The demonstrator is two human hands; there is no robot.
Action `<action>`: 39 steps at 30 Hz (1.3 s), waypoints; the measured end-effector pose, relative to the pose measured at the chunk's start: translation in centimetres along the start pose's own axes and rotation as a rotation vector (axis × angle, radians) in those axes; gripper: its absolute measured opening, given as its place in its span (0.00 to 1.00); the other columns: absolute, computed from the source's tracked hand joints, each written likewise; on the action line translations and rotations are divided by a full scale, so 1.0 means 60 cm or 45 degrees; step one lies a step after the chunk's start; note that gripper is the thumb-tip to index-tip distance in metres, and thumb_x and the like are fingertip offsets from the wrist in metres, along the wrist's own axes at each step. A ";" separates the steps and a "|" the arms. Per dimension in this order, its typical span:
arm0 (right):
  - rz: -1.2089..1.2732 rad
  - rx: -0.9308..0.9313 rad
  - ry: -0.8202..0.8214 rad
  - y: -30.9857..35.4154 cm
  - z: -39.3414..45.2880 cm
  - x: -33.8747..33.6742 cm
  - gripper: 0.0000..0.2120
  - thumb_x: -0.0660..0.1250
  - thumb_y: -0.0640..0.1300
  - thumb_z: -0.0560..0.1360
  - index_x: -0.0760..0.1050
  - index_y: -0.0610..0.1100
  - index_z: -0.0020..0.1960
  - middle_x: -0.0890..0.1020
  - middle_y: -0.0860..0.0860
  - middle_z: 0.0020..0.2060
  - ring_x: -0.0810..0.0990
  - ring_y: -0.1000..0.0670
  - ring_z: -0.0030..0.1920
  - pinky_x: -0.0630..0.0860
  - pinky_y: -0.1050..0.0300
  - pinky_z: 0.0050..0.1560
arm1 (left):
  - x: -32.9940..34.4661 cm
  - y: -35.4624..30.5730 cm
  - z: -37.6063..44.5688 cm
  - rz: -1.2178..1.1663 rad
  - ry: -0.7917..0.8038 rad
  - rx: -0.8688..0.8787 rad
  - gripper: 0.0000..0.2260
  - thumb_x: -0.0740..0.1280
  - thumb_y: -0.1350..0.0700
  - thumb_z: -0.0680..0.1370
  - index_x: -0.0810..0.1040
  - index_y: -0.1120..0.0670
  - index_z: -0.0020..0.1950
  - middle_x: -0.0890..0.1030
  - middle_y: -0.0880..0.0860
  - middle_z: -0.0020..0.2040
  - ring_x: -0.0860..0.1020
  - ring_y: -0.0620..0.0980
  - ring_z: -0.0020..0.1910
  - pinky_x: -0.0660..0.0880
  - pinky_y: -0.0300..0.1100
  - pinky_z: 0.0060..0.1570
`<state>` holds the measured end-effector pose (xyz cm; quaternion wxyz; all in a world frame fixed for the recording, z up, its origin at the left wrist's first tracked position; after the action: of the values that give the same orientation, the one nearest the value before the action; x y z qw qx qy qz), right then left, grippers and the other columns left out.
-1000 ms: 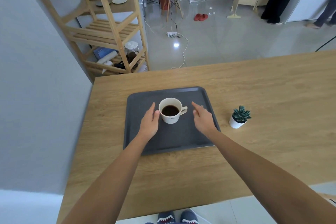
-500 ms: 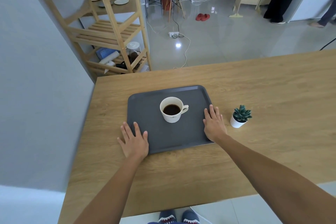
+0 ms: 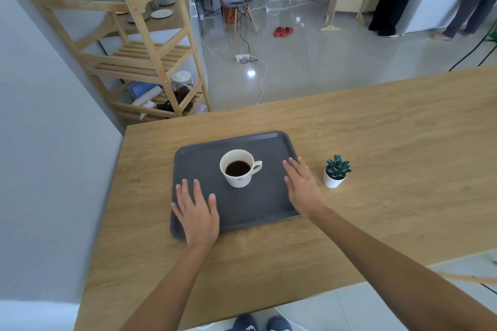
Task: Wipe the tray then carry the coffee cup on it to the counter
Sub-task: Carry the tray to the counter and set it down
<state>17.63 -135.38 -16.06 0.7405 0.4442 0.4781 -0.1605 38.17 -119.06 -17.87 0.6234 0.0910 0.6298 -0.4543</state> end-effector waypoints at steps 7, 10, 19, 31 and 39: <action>0.359 0.416 -0.736 -0.078 -0.046 -0.125 0.16 0.57 0.39 0.80 0.70 0.40 0.66 0.77 0.42 0.60 0.72 0.42 0.61 0.67 0.53 0.60 | 0.046 -0.277 -0.046 -0.928 0.476 0.365 0.16 0.57 0.55 0.83 0.72 0.57 0.69 0.73 0.51 0.67 0.72 0.43 0.64 0.67 0.42 0.67; 0.670 0.868 -0.488 -0.140 -0.063 -0.116 0.18 0.55 0.49 0.80 0.70 0.48 0.68 0.77 0.46 0.64 0.74 0.43 0.65 0.68 0.52 0.63 | 0.083 -0.354 -0.043 -1.080 0.912 -0.033 0.20 0.54 0.52 0.83 0.65 0.54 0.75 0.66 0.50 0.74 0.66 0.44 0.71 0.60 0.36 0.68; 1.329 0.771 -0.129 -0.155 -0.055 -0.124 0.16 0.52 0.47 0.83 0.74 0.45 0.63 0.80 0.47 0.58 0.78 0.50 0.59 0.71 0.54 0.64 | 0.150 -0.404 -0.024 -1.280 1.168 -0.351 0.20 0.52 0.45 0.82 0.67 0.47 0.74 0.68 0.46 0.74 0.66 0.47 0.73 0.61 0.51 0.73; 1.377 0.346 0.325 0.037 0.223 -0.179 0.14 0.52 0.47 0.83 0.72 0.45 0.62 0.79 0.47 0.57 0.76 0.47 0.60 0.69 0.52 0.67 | -0.061 -0.330 0.211 -1.505 0.844 -0.250 0.20 0.51 0.47 0.83 0.67 0.51 0.73 0.74 0.50 0.67 0.72 0.48 0.64 0.62 0.50 0.69; 1.386 0.341 0.707 0.286 0.362 0.042 0.21 0.52 0.49 0.83 0.67 0.39 0.70 0.74 0.40 0.65 0.75 0.45 0.61 0.72 0.52 0.63 | -0.144 -0.059 0.338 -1.471 0.569 -0.443 0.21 0.48 0.46 0.83 0.66 0.49 0.73 0.70 0.49 0.71 0.68 0.50 0.70 0.60 0.51 0.71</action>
<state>42.54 -143.03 -6.35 0.5021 0.7383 0.3337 0.3025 51.76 -131.09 -4.92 0.1375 -0.2728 0.7567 -0.5780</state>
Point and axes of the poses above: each hand's wrist, its own z-axis towards the middle knuckle, its own x-axis out of the palm, y = z × x, the point moved 2 cm from there along z, towards the middle knuckle
